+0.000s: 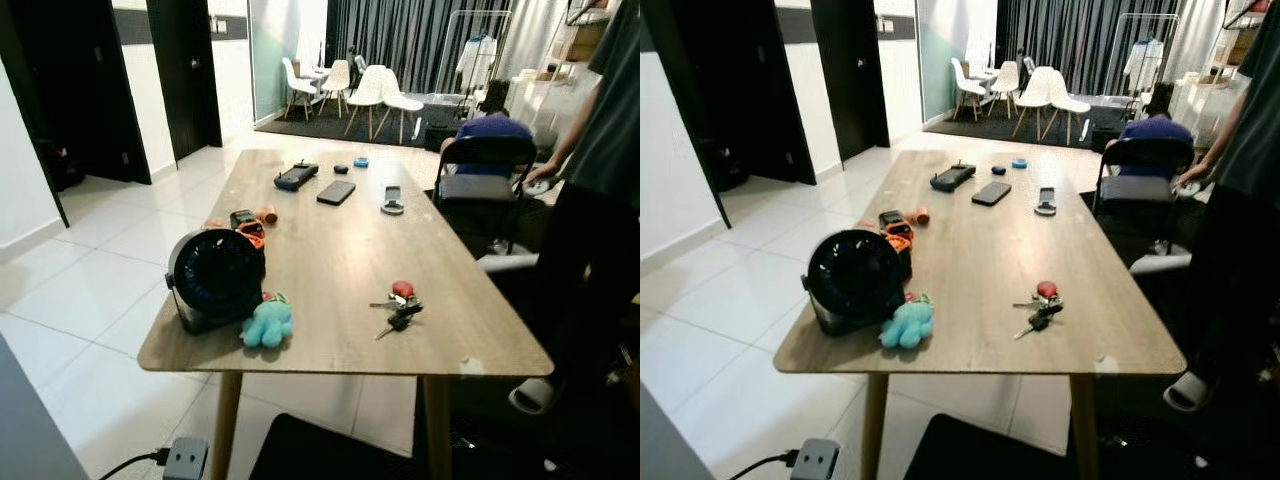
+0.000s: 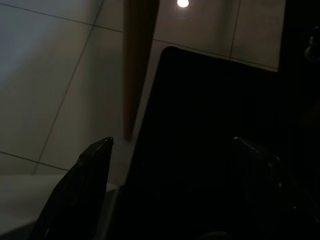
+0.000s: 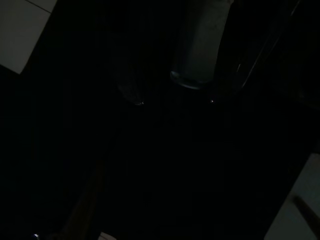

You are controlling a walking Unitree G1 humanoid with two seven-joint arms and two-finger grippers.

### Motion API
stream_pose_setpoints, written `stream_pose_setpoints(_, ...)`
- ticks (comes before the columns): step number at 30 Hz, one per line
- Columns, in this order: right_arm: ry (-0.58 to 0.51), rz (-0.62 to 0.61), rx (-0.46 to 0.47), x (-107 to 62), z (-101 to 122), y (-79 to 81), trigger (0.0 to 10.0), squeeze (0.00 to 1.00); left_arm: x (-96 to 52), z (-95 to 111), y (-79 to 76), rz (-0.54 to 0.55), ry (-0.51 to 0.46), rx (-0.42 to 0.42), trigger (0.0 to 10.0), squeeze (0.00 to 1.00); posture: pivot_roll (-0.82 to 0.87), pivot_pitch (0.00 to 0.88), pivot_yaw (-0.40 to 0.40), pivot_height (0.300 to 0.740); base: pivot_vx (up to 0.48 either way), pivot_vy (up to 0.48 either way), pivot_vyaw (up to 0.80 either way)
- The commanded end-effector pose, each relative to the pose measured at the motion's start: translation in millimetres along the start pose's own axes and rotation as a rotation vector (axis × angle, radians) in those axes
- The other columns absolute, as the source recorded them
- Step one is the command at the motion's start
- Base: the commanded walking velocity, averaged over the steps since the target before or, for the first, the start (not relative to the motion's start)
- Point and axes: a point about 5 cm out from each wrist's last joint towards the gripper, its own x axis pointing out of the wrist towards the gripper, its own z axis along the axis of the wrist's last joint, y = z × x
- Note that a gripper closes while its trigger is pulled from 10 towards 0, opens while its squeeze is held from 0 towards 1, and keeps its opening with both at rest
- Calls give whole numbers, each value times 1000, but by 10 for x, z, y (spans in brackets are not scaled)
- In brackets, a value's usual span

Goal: Hang keys on a hook

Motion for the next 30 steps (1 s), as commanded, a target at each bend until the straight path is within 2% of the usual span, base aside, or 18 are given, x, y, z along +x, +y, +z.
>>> stream_pose_setpoints(1, 17, -1, -12, -11, -41, -8, 10000, 0, -27, -55, 27, 11, 16, 2, 10000, 0, 57, 28, 34, 740, 0, 0, 0)
stream_pose_setpoints(13, 20, -2, -12, -14, -52, -6, 10000, 0, -27, -54, -21, -33, 9, 8, 10000, 0, 57, 28, 38, 740, 0, 0, 0)
stream_pose_setpoints(27, 24, -1, -15, -21, -73, 9, 10000, 0, -28, -52, -21, -47, 8, 5, 10000, 0, 53, 23, 40, 740, 376, 0, 0)
stream_pose_setpoints(30, 25, -1, -16, -22, -75, 8, 10000, 0, -29, -51, -12, -36, 7, 15, 10000, 0, 53, 23, 40, 740, 107, 0, 0)
